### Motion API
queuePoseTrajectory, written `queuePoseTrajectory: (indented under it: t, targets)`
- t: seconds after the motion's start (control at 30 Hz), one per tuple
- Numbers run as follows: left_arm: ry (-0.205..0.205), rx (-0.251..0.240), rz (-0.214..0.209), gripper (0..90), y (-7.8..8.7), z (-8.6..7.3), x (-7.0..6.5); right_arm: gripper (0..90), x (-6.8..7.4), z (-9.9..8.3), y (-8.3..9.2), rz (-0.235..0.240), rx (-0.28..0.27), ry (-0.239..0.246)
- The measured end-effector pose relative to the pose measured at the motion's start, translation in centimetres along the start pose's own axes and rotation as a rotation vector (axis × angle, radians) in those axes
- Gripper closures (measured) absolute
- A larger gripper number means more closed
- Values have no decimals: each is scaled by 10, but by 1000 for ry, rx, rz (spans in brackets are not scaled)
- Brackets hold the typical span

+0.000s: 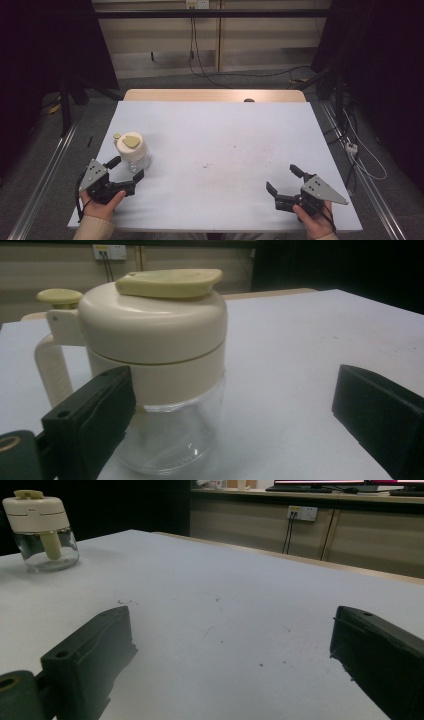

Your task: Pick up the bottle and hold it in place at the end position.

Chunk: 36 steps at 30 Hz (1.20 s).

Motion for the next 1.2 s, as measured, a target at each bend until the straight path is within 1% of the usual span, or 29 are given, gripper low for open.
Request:
queuePoseTrajectory:
  t: [0.07, 0.1, 0.17, 0.2, 0.23, 0.3, 0.43, 0.6, 0.73, 0.83, 0.9, 0.93, 1.07, 1.1, 1.13, 1.2]
  targets:
    - [-1, 9, 14, 34, -1, -2, 4, 34, 0, 0, 0, 0, 1, 0]
    - [8, 9, 18, 34, -2, -2, 5, 34, 0, 0, 0, 0, 1, 0]
    - [13, 9, 24, 34, -3, -2, 6, 34, 0, -1, 0, 1, 1, 0]
    - [8, 13, 28, 34, -4, -3, 8, 34, 0, -1, 1, 1, 2, -1]
    - [9, 15, 41, 34, -4, -3, 10, 34, 0, -1, 1, 1, 3, -4]
    - [14, 19, 49, 34, -6, -5, 12, 34, 0, -1, 2, 0, 5, -2]
    - [20, 20, 56, 34, -7, -6, 16, 34, 0, -2, 2, 2, 8, 1]
    - [19, 40, 64, 32, -14, -10, 24, 35, 0, -3, 2, 0, 14, 0]
    - [34, 53, 69, 32, -19, -13, 28, 35, 0, -3, 2, 1, 14, -1]
    - [29, 52, 69, 32, -21, -13, 29, 35, 0, -3, 2, 4, 12, 0]
    - [37, 49, 62, 33, -23, -13, 28, 35, 0, -3, 2, 5, 14, 0]
    - [21, 57, 64, 33, -25, -13, 29, 35, 0, -3, 1, 5, 14, 0]
    - [25, 60, 65, 33, -28, -14, 30, 36, 1, -3, 1, 5, 13, 1]
    - [31, 63, 68, 33, -29, -14, 31, 36, 1, -3, 1, 6, 13, 1]
    - [41, 76, 82, 35, -32, -16, 33, 36, 1, -4, 1, 6, 14, -1]
    - [42, 80, 86, 33, -33, -16, 34, 35, 1, -4, 1, 6, 15, -3]
Point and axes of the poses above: each handheld gripper's, and its own axes: y roughly backward along the jaws, z roughly out of its top, x roughly to its left, the point moved 6 cm from there along -y, roughly forward along the jaws, and after that the axes turned 11 degrees about -y, right-handed, at the moved point
